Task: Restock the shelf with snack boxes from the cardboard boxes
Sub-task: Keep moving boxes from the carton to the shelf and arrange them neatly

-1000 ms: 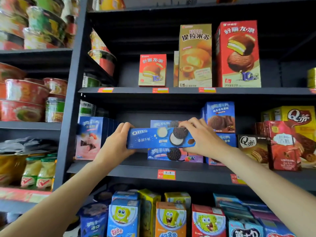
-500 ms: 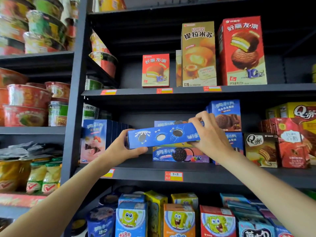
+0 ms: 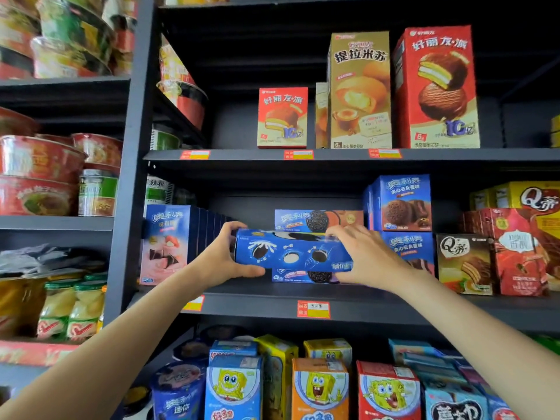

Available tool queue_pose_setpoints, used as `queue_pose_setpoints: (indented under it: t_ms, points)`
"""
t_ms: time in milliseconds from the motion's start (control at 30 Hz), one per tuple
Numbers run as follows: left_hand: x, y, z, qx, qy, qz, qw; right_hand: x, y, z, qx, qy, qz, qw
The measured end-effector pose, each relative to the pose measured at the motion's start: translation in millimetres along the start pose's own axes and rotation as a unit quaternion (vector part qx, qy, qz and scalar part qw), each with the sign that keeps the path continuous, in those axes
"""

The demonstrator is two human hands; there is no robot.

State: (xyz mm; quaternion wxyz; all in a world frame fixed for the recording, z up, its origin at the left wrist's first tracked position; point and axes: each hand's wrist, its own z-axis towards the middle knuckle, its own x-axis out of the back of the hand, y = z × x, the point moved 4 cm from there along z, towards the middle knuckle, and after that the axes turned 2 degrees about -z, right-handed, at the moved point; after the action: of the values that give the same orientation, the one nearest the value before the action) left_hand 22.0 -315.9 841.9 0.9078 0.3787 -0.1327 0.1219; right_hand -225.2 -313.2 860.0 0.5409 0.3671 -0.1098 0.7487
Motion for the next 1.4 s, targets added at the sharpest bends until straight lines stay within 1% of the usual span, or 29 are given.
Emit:
queue_pose_setpoints:
  t_ms: [100, 167, 233, 333, 400, 433, 500, 567, 667, 733, 767, 800, 867, 900, 933, 967, 1000, 1033, 1067, 1100, 1133, 1200, 1233, 1333, 1400]
  points:
    - [1, -13, 3, 0.018, -0.002, -0.014, 1.000, 0, 3, -1, -0.015, 0.002, 0.077, 0.997]
    - [4, -20, 2, 0.034, -0.007, -0.044, 0.998, 2, 7, 1, -0.019, 0.026, 0.137, 0.990]
    - [5, -25, -2, 0.044, -0.014, -0.065, 0.997, 6, 8, 2, -0.022, 0.047, 0.174, 0.983]
    - [11, -29, -2, 0.027, 0.018, -0.083, 0.996, 8, 11, 2, -0.050, 0.062, 0.222, 0.972]
    - [17, -26, 0, -0.036, 0.064, -0.046, 0.996, 8, 13, 3, -0.088, 0.067, 0.287, 0.951]
    - [20, -22, 0, -0.076, 0.083, 0.007, 0.994, 7, 13, 4, -0.096, 0.058, 0.303, 0.946]
    - [19, -10, -2, -0.152, 0.106, 0.124, 0.975, 0, 8, 6, -0.094, 0.003, 0.289, 0.953]
    - [13, 3, -10, -0.206, 0.124, 0.211, 0.947, -8, 4, 7, -0.091, -0.030, 0.272, 0.958]
    - [9, 15, -20, -0.280, 0.132, 0.261, 0.914, -13, 1, 8, -0.101, -0.042, 0.267, 0.957]
    - [10, 19, -24, -0.338, 0.130, 0.296, 0.884, -12, 0, 7, -0.108, -0.066, 0.269, 0.955]
    - [11, 19, -25, -0.354, 0.130, 0.308, 0.874, -12, -1, 7, -0.111, -0.076, 0.267, 0.954]
    - [13, 18, -24, -0.356, 0.132, 0.314, 0.870, -11, -1, 6, -0.114, -0.078, 0.262, 0.955]
    - [16, 13, -21, -0.317, 0.146, 0.312, 0.884, -7, -2, 6, -0.123, -0.048, 0.239, 0.962]
    - [18, 10, -19, -0.280, 0.144, 0.301, 0.900, -4, -1, 6, -0.124, -0.014, 0.216, 0.968]
    - [18, 6, -17, -0.231, 0.129, 0.273, 0.925, -1, 0, 6, -0.125, 0.024, 0.186, 0.974]
    - [18, 1, -14, -0.167, 0.099, 0.220, 0.956, 3, 0, 6, -0.126, 0.059, 0.149, 0.979]
    - [16, -3, -13, -0.097, 0.065, 0.137, 0.984, 7, -1, 6, -0.128, 0.088, 0.103, 0.983]
    - [13, -8, -13, -0.033, 0.044, 0.030, 0.998, 10, -2, 5, -0.125, 0.112, 0.054, 0.984]
    - [11, -11, -13, 0.024, 0.040, -0.084, 0.995, 14, -5, 4, -0.111, 0.141, 0.011, 0.984]
    - [9, -13, -14, 0.073, 0.043, -0.183, 0.979, 16, -9, 2, -0.089, 0.174, -0.024, 0.980]
    - [8, -13, -14, 0.110, 0.040, -0.247, 0.962, 17, -11, 0, -0.064, 0.205, -0.051, 0.975]
    - [3, -10, -13, 0.150, 0.017, -0.295, 0.943, 19, -15, -6, -0.034, 0.254, -0.069, 0.964]
    - [1, -10, -12, 0.155, 0.011, -0.305, 0.940, 20, -16, -9, -0.027, 0.268, -0.071, 0.960]
    - [0, -2, -10, 0.135, -0.002, -0.328, 0.935, 25, -14, -15, -0.017, 0.291, -0.058, 0.955]
    - [1, 2, -10, 0.113, -0.023, -0.342, 0.932, 26, -8, -16, -0.015, 0.276, -0.039, 0.960]
